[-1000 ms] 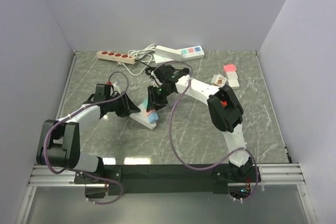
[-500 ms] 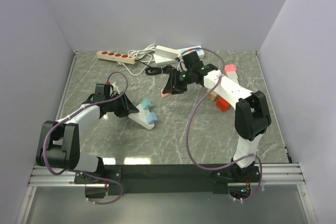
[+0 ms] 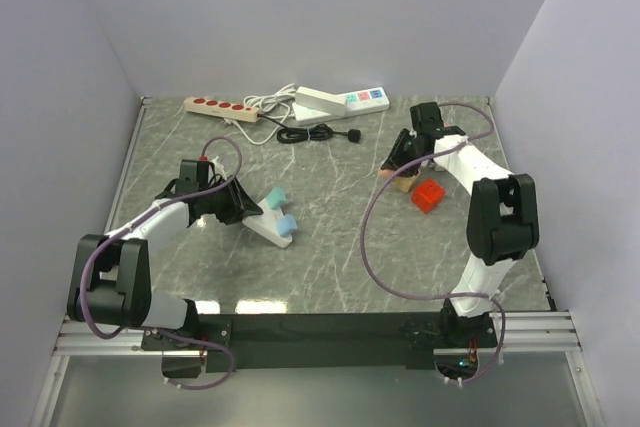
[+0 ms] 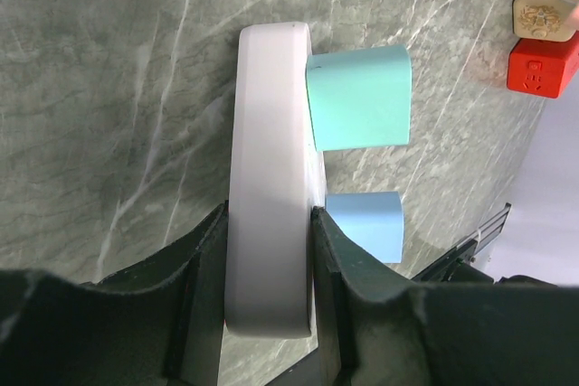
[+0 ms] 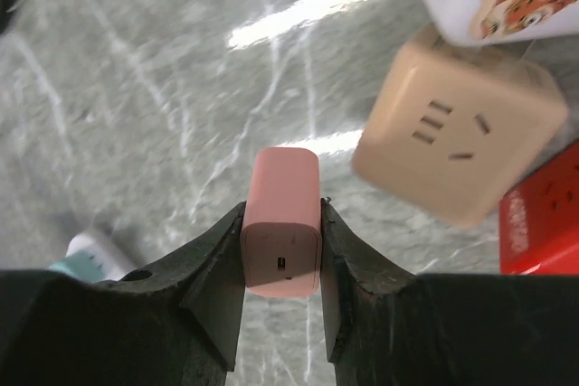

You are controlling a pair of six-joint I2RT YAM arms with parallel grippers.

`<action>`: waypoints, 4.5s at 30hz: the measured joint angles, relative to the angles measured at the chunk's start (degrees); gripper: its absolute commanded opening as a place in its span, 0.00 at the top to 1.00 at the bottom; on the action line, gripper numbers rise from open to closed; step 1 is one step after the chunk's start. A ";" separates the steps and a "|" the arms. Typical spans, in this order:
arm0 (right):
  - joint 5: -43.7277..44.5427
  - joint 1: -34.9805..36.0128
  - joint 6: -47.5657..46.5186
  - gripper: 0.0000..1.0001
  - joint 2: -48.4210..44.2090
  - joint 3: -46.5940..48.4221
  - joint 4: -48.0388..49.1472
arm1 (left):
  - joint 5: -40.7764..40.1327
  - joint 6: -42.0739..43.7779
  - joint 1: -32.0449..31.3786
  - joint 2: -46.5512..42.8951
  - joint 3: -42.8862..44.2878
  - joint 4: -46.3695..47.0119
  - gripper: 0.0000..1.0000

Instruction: Pull the plug off the socket

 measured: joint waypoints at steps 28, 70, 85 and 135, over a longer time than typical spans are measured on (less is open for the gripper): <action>8.83 -6.34 -0.61 0.06 7.30 11.19 -6.69 | 9.40 -0.59 -1.99 7.67 -0.50 10.14 0.99; -11.96 27.54 -4.48 1.00 12.48 9.18 0.90 | 10.67 -3.37 -8.00 10.73 0.20 14.05 0.99; -23.32 20.37 -11.17 1.00 16.09 18.45 -8.98 | 8.94 -4.76 -8.76 8.79 -0.37 21.07 0.99; 11.19 -4.46 -0.63 0.27 1.07 -2.54 -5.66 | 8.81 -2.99 -8.74 7.74 -0.48 10.99 0.99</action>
